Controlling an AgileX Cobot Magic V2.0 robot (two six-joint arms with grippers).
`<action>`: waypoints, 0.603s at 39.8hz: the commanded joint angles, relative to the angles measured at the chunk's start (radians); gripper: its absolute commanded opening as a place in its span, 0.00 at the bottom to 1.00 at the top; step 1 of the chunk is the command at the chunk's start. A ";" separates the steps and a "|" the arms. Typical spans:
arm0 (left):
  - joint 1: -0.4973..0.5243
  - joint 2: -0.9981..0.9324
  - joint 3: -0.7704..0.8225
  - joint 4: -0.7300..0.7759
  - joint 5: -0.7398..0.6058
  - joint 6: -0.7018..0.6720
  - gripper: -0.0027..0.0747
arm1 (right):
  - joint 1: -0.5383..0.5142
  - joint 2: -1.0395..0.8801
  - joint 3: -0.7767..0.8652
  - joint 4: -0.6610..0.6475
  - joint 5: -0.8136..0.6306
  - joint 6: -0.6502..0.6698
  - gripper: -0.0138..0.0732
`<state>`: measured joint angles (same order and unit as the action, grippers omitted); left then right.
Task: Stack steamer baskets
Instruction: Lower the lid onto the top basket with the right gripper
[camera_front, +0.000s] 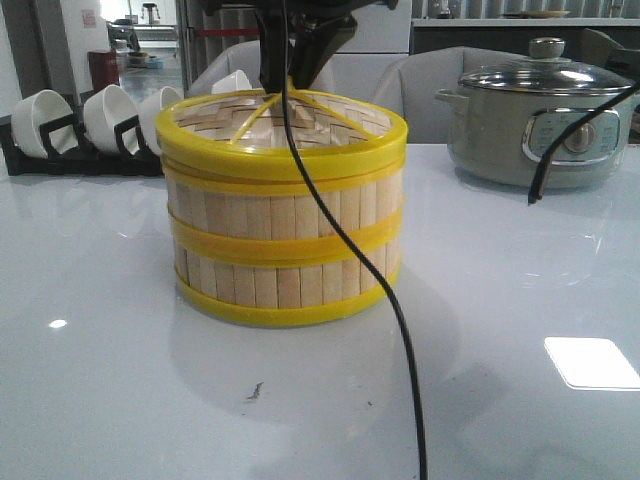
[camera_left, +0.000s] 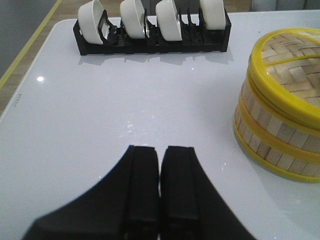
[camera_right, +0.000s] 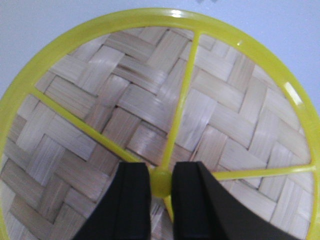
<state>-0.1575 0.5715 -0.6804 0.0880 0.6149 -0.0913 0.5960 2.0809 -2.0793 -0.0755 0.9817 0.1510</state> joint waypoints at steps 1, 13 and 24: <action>-0.007 0.005 -0.030 0.001 -0.086 -0.008 0.15 | -0.001 -0.065 -0.039 -0.006 -0.068 -0.002 0.19; -0.007 0.005 -0.030 0.001 -0.086 -0.008 0.15 | -0.001 -0.065 -0.039 0.007 -0.076 -0.001 0.23; -0.007 0.005 -0.030 0.001 -0.086 -0.008 0.15 | -0.001 -0.065 -0.039 0.015 -0.075 -0.001 0.54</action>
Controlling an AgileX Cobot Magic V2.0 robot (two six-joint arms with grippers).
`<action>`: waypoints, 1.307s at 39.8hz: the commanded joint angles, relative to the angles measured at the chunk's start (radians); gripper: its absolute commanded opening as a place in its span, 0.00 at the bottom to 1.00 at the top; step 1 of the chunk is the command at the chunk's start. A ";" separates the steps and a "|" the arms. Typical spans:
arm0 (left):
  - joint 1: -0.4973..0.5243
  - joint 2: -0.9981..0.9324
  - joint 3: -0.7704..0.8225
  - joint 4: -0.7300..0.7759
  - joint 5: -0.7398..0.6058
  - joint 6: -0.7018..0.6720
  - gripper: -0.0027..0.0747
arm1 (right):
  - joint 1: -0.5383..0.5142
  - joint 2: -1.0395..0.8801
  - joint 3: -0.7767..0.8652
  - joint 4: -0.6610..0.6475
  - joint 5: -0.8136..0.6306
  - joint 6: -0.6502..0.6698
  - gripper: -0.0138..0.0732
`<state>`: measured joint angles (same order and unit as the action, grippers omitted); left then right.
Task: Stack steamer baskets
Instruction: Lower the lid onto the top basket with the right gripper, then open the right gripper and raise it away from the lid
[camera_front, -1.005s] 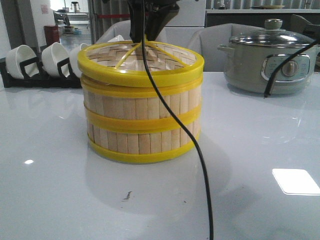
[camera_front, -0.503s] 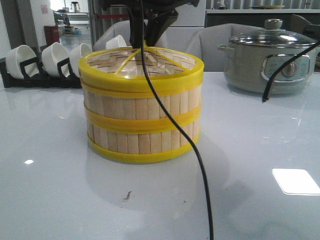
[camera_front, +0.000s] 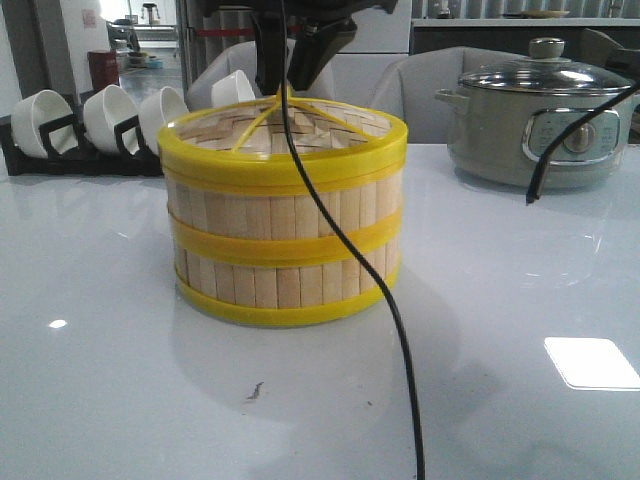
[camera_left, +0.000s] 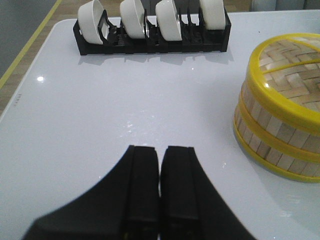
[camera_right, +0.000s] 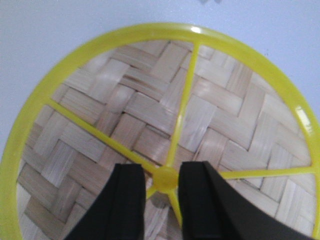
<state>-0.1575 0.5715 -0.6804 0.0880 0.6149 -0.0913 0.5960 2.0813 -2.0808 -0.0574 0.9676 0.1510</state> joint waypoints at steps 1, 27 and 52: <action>-0.007 0.005 -0.030 0.001 -0.086 -0.008 0.15 | -0.001 -0.065 -0.038 -0.004 -0.059 -0.001 0.54; -0.007 0.005 -0.030 0.001 -0.086 -0.008 0.15 | -0.065 -0.230 0.018 -0.042 -0.125 -0.001 0.54; -0.007 0.005 -0.030 0.001 -0.086 -0.008 0.15 | -0.345 -0.838 0.897 -0.048 -0.670 -0.001 0.54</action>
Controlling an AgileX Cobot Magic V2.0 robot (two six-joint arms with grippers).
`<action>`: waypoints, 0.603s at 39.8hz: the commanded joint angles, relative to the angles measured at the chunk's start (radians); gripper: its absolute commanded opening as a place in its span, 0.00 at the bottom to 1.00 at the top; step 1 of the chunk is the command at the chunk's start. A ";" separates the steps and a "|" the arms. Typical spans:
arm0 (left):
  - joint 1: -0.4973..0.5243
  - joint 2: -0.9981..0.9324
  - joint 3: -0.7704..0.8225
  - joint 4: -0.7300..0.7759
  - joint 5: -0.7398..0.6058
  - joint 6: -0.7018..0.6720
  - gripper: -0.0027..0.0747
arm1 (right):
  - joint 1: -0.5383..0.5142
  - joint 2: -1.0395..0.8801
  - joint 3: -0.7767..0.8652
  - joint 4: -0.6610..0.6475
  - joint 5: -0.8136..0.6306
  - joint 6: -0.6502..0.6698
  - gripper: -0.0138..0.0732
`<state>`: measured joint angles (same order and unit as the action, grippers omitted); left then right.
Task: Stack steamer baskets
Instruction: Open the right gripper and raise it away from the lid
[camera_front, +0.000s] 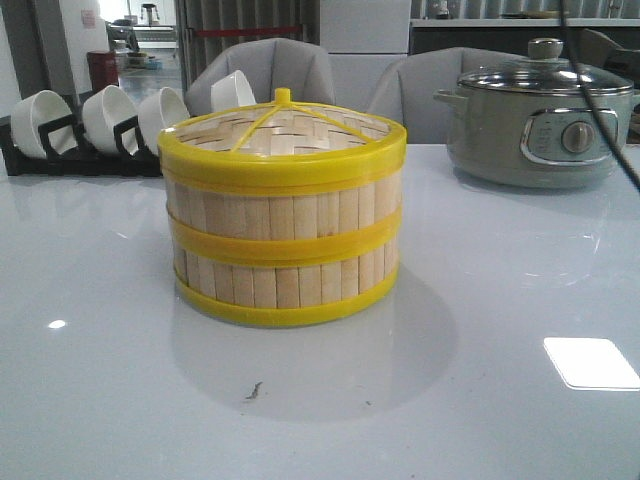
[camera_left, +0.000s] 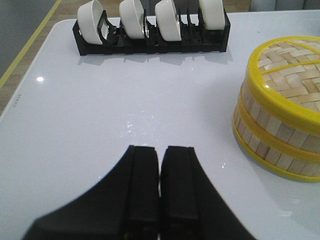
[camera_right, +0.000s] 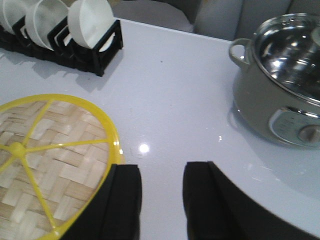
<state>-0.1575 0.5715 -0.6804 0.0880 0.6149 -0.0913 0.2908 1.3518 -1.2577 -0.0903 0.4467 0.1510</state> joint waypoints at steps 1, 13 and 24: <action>-0.007 0.005 -0.030 0.001 -0.086 -0.008 0.15 | -0.056 -0.128 0.104 -0.015 -0.168 -0.001 0.54; -0.007 0.005 -0.030 0.001 -0.086 -0.008 0.15 | -0.181 -0.421 0.503 -0.014 -0.363 -0.001 0.54; -0.007 0.005 -0.030 0.001 -0.086 -0.008 0.15 | -0.335 -0.679 0.756 -0.014 -0.447 -0.001 0.54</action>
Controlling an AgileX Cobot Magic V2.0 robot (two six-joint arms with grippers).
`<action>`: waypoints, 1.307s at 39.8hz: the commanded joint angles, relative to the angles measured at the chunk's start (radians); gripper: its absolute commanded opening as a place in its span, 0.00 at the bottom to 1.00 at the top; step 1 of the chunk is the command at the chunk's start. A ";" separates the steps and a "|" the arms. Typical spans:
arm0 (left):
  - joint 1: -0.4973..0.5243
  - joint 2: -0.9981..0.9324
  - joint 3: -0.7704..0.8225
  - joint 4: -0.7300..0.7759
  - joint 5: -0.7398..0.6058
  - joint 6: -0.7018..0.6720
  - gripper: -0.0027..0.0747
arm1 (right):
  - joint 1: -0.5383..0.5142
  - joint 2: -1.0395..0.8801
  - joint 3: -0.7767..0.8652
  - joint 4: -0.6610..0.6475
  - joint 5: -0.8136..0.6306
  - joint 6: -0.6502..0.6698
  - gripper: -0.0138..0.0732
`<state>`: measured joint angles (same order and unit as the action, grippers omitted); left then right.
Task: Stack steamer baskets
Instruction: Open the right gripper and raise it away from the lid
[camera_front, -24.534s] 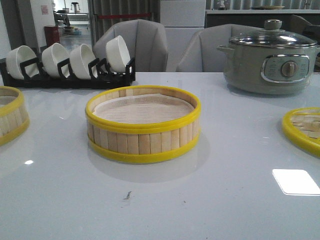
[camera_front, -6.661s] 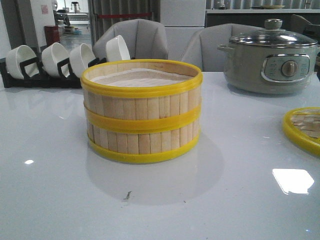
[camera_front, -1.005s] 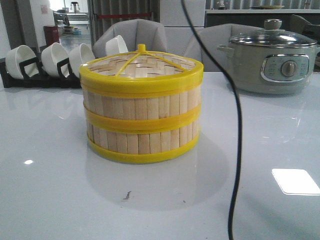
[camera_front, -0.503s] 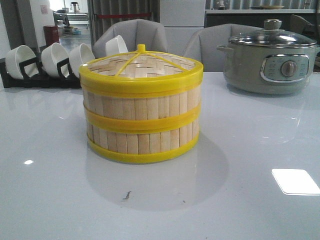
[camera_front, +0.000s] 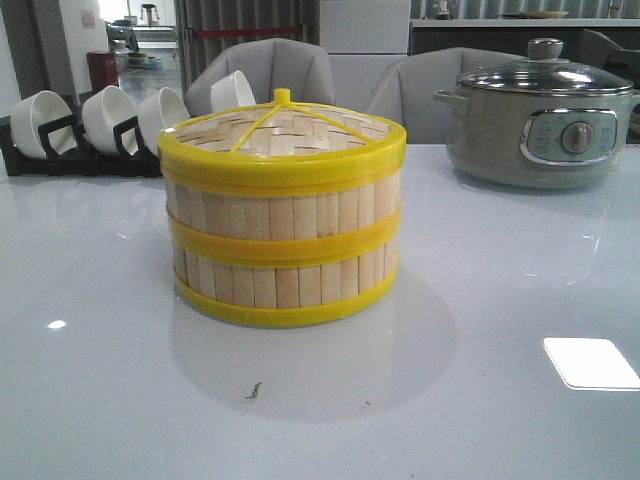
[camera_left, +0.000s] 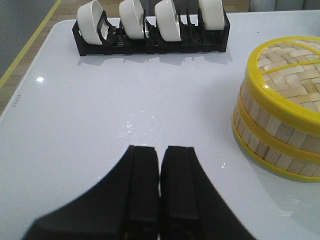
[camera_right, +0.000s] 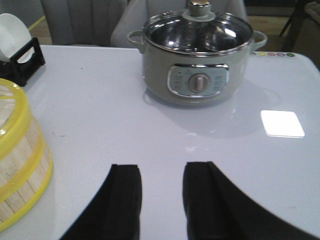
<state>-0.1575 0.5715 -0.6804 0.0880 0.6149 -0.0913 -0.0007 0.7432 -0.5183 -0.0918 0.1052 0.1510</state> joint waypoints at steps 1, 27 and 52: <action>-0.007 0.005 -0.030 0.001 -0.086 -0.008 0.15 | -0.056 -0.097 0.031 -0.013 -0.105 -0.001 0.54; -0.007 0.005 -0.030 0.001 -0.086 -0.008 0.15 | -0.162 -0.484 0.318 -0.013 -0.105 -0.001 0.54; -0.007 0.005 -0.030 0.000 -0.086 -0.008 0.15 | -0.162 -0.483 0.318 -0.013 -0.078 -0.001 0.21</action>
<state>-0.1575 0.5715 -0.6804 0.0880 0.6149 -0.0913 -0.1569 0.2552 -0.1726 -0.0918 0.0911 0.1526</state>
